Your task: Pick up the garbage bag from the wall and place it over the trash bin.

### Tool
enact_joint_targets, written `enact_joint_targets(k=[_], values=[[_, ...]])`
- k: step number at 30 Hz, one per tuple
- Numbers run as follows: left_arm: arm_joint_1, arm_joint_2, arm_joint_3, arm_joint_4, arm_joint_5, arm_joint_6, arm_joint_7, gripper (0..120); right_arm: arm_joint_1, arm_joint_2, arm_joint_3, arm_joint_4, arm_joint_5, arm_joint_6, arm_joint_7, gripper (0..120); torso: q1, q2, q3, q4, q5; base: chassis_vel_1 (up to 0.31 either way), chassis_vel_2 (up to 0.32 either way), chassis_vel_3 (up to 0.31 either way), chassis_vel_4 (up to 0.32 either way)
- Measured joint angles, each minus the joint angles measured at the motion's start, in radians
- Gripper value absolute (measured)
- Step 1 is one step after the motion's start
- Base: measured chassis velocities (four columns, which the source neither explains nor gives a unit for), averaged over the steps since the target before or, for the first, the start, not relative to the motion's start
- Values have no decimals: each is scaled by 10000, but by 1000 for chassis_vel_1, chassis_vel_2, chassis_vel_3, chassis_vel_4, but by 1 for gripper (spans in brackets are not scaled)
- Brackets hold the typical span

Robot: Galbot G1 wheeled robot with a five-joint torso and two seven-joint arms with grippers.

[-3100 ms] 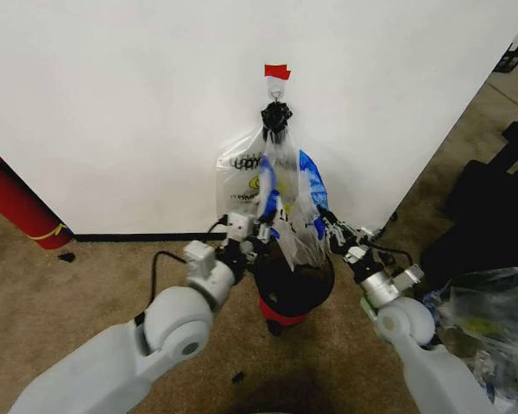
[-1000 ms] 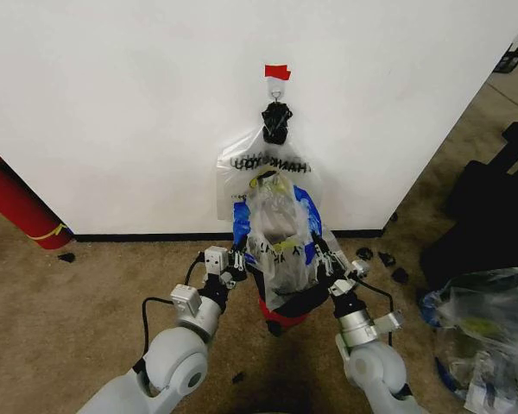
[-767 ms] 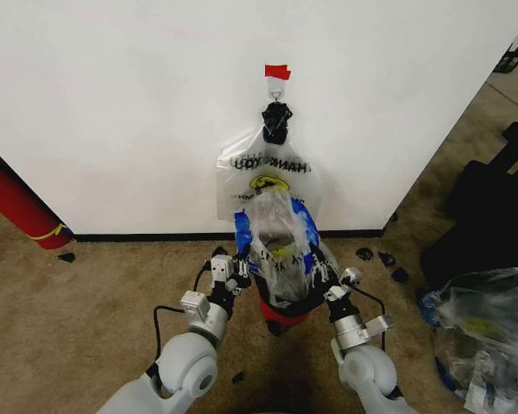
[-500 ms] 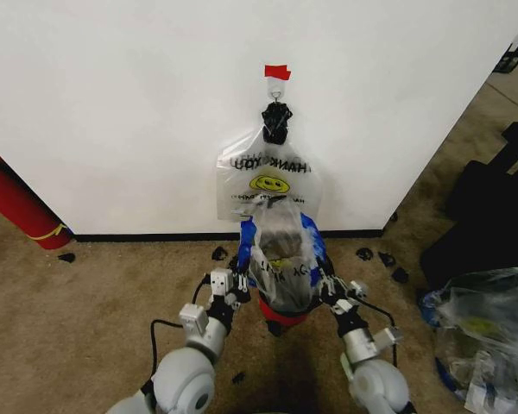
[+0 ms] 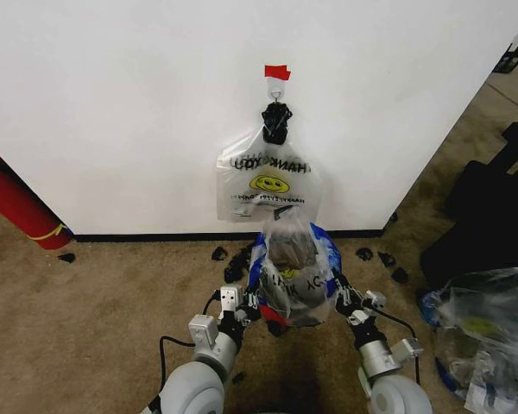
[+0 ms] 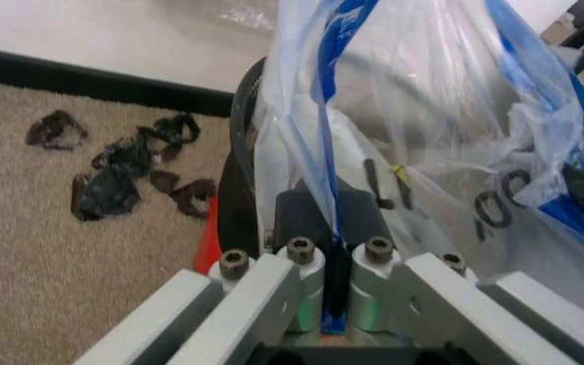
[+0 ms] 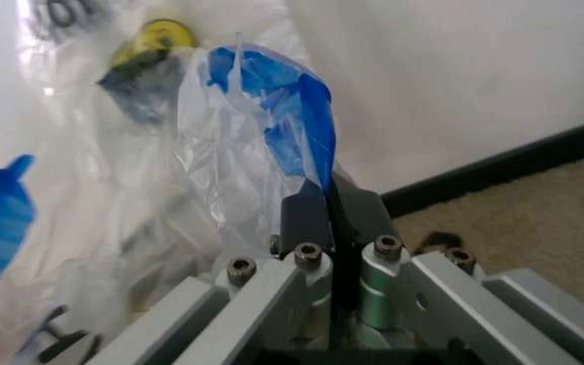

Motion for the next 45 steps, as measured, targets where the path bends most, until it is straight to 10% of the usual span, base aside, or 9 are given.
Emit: enact_joint_targets(k=[45], values=[[-234,-96,120,1215,-1131,1085,-522,0,1353,-2,-361,-1496,-658,-1623,2096,0,0,-1,1,0,0,0,0,0,0]])
